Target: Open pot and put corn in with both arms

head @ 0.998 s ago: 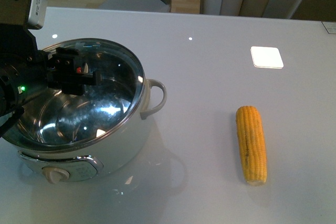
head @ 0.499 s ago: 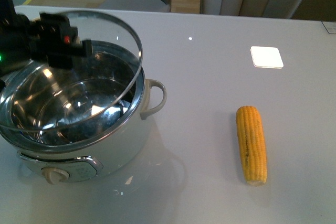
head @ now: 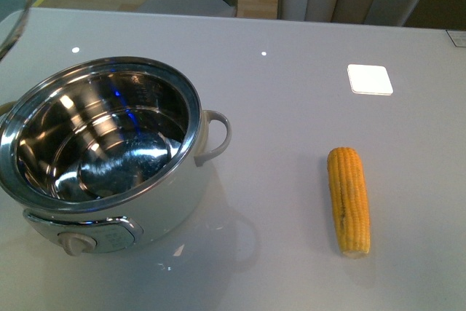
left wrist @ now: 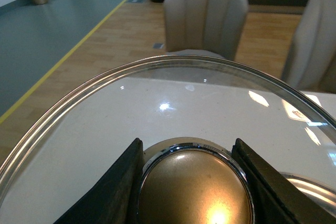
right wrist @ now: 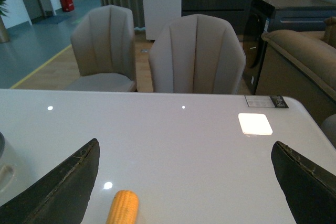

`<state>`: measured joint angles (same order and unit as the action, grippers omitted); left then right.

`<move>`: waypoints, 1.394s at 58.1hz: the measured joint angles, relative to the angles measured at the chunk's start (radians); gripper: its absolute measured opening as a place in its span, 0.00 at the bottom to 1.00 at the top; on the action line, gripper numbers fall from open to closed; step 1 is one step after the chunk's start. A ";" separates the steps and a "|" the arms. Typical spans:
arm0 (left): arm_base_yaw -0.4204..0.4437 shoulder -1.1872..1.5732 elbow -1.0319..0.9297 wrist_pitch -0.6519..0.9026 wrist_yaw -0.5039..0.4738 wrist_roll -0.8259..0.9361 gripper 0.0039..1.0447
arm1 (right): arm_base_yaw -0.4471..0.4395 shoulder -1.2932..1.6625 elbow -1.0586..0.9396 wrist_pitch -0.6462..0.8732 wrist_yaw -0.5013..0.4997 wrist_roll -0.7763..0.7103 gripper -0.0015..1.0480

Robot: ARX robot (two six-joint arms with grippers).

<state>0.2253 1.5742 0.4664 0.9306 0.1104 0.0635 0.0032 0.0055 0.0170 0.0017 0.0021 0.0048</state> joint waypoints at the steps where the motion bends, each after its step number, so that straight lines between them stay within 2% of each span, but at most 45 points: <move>1: 0.015 0.006 -0.002 0.006 0.002 0.001 0.42 | 0.000 0.000 0.000 0.000 0.000 0.000 0.92; 16: 0.373 0.278 -0.005 0.173 0.020 0.032 0.42 | 0.000 0.000 0.000 0.000 0.000 0.000 0.92; 24: 0.439 0.430 0.013 0.264 0.019 0.060 0.42 | 0.000 0.000 0.000 0.000 0.000 0.000 0.92; 31: 0.440 0.555 0.040 0.348 0.028 0.071 0.42 | 0.000 0.000 0.000 0.000 0.000 0.000 0.92; 37: 0.407 0.675 0.097 0.390 0.039 0.071 0.42 | 0.000 0.000 0.000 0.000 0.000 0.000 0.92; 61: 0.315 0.894 0.315 0.383 0.052 0.040 0.42 | 0.000 0.000 0.000 0.000 0.000 0.000 0.92; 81: 0.283 1.014 0.416 0.395 0.069 0.034 0.42 | 0.000 0.000 0.000 0.000 0.000 0.000 0.92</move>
<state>0.5083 2.5881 0.8822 1.3258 0.1799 0.0971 0.0032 0.0055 0.0170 0.0013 0.0021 0.0048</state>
